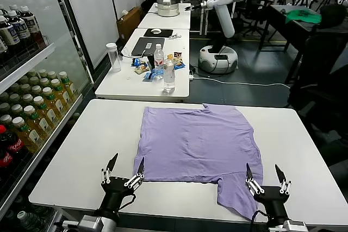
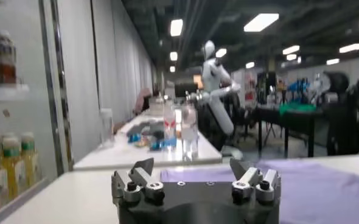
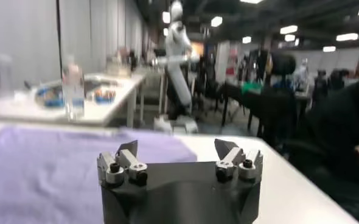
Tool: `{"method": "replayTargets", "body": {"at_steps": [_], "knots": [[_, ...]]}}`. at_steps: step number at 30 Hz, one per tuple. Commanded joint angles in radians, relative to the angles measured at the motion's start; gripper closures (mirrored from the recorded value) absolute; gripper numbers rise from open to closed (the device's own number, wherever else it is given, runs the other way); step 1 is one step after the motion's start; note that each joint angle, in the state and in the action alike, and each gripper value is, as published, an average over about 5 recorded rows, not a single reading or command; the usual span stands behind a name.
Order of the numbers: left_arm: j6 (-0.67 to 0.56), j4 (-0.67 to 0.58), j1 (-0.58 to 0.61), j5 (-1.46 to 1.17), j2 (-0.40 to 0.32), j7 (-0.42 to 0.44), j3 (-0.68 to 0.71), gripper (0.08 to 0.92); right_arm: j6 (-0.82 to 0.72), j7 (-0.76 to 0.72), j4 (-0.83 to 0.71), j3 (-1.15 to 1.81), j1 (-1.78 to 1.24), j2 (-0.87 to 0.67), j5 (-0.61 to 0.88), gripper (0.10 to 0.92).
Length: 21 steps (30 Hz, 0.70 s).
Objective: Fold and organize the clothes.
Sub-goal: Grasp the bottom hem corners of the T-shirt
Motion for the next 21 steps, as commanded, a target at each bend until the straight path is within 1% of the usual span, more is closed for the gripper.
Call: {"method": "replayTargets", "body": {"at_steps": [1, 6, 11, 18, 21], "knots": [[0.150, 0.067, -0.083, -0.059, 0.027, -0.024, 0.006, 0.177, -0.109, 0.011, -0.029, -0.009, -0.021, 0.004, -0.001, 0.203], [0.215, 0.118, -0.130, -0.102, 0.047, -0.046, 0.040, 0.177, -0.105, 0.011, -0.059, -0.024, -0.029, 0.016, -0.001, 0.203], [0.273, 0.163, -0.165, -0.098, 0.049, -0.077, 0.070, 0.177, -0.092, 0.009, -0.087, -0.040, -0.027, 0.023, -0.005, 0.203], [0.287, 0.186, -0.164, -0.051, 0.043, -0.091, 0.102, 0.177, -0.081, 0.011, -0.119, -0.045, -0.014, 0.025, 0.018, 0.205], [0.287, 0.189, -0.159, -0.042, 0.041, -0.091, 0.110, 0.198, -0.076, 0.015, -0.130, -0.044, -0.007, 0.024, 0.043, 0.233]]}}
